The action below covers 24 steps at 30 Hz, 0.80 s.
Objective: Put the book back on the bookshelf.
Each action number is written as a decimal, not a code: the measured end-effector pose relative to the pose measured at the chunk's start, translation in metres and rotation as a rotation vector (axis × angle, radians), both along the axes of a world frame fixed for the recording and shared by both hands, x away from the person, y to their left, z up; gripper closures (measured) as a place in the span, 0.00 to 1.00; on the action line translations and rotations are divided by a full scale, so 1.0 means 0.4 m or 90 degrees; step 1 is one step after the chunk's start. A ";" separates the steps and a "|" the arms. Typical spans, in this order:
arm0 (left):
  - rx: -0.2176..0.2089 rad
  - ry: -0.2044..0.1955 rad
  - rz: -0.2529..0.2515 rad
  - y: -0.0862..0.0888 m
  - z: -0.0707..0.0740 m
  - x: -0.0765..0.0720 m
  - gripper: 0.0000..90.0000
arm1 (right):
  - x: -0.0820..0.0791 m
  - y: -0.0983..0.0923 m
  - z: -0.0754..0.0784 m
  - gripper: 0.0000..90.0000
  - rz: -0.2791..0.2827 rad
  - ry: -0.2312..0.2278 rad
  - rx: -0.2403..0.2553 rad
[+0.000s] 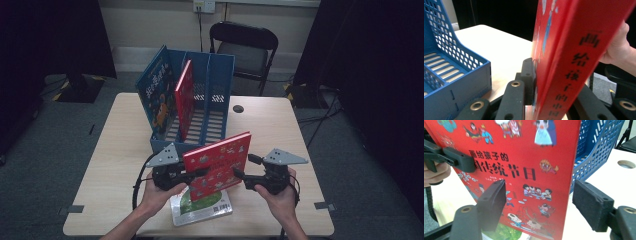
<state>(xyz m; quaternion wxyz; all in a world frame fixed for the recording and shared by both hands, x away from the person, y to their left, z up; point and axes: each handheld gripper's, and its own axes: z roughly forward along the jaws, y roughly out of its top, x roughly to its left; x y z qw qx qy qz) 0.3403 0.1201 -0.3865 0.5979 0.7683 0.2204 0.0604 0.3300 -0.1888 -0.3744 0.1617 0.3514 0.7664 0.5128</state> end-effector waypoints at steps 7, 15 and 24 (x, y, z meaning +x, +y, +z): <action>0.015 -0.019 -0.004 -0.003 0.003 -0.008 0.86 | 0.026 0.025 -0.013 0.22 0.013 -0.002 0.000; 0.026 -0.033 0.005 0.007 0.005 -0.007 0.88 | 0.042 0.062 -0.015 0.19 0.010 -0.011 -0.025; 0.038 -0.049 0.023 0.040 0.010 -0.007 0.88 | 0.061 0.110 -0.013 0.18 0.006 -0.022 -0.028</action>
